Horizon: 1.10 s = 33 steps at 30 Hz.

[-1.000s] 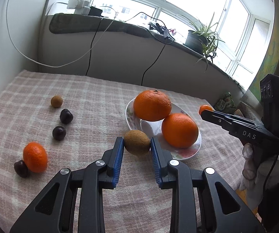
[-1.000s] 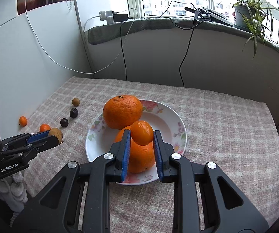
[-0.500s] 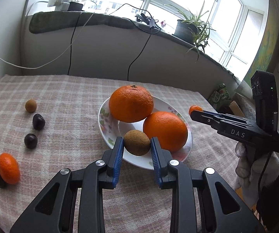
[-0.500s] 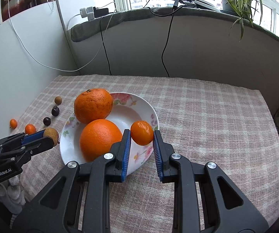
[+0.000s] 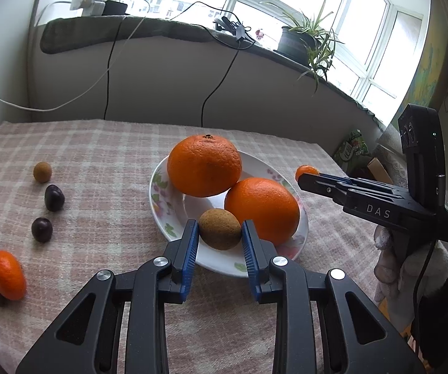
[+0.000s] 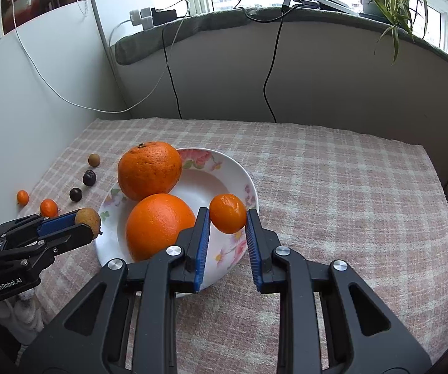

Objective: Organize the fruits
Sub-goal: 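Lower the tangerine into the bowl and open the right tool, then withdraw the right tool from the bowl toward the remaining fruit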

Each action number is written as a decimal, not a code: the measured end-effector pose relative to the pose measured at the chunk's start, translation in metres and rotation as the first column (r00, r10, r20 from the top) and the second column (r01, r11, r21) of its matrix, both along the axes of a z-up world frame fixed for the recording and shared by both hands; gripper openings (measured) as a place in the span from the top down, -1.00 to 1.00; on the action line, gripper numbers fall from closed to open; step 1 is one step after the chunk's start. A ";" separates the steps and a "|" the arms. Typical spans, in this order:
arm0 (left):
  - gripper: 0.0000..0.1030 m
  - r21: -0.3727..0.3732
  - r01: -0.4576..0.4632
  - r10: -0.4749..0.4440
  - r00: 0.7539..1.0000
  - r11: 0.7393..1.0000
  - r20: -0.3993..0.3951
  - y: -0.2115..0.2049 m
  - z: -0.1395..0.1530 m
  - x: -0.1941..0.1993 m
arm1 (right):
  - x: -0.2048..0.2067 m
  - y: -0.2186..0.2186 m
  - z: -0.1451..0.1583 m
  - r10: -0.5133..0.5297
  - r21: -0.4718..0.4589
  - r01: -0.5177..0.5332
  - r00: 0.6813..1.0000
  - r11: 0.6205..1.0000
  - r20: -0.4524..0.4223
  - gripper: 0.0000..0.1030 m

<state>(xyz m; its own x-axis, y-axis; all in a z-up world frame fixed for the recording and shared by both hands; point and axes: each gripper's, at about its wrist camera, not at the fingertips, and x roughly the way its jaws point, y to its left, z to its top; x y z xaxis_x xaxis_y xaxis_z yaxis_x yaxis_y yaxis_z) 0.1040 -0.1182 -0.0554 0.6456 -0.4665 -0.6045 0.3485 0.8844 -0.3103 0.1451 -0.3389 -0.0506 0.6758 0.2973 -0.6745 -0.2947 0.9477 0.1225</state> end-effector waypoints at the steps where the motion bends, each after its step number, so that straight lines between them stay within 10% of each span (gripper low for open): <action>1: 0.48 0.002 0.001 -0.001 1.000 1.000 0.000 0.000 -0.001 0.000 | 0.000 0.000 0.000 0.000 0.001 0.000 1.000 1.000 0.000 0.53; 6: 0.46 0.003 0.002 -0.002 1.000 1.000 -0.003 -0.002 -0.002 0.000 | 0.001 0.000 0.001 0.005 0.009 -0.005 1.000 1.000 -0.001 0.49; 10: 0.19 -0.003 0.000 0.000 1.000 1.000 -0.001 -0.001 -0.002 0.000 | -0.002 -0.001 0.004 -0.002 0.011 0.002 1.000 1.000 0.021 -0.19; 16: -0.40 0.011 -0.009 0.009 1.000 1.000 0.008 -0.002 0.001 -0.003 | -0.004 -0.002 0.007 -0.013 0.014 0.012 0.999 1.000 0.038 -0.68; 33: -0.56 0.050 -0.076 0.075 0.997 0.996 0.023 0.013 0.005 -0.012 | -0.014 0.006 0.023 -0.009 0.040 0.006 0.997 0.999 0.076 -0.77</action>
<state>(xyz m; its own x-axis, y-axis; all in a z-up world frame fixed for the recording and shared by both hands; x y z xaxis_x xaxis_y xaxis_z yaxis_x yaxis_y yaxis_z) 0.0923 -0.1055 -0.0502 0.6911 -0.3846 -0.6120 0.2860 0.9231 -0.2571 0.1312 -0.3327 -0.0277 0.7267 0.3182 -0.6088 -0.2979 0.9446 0.1380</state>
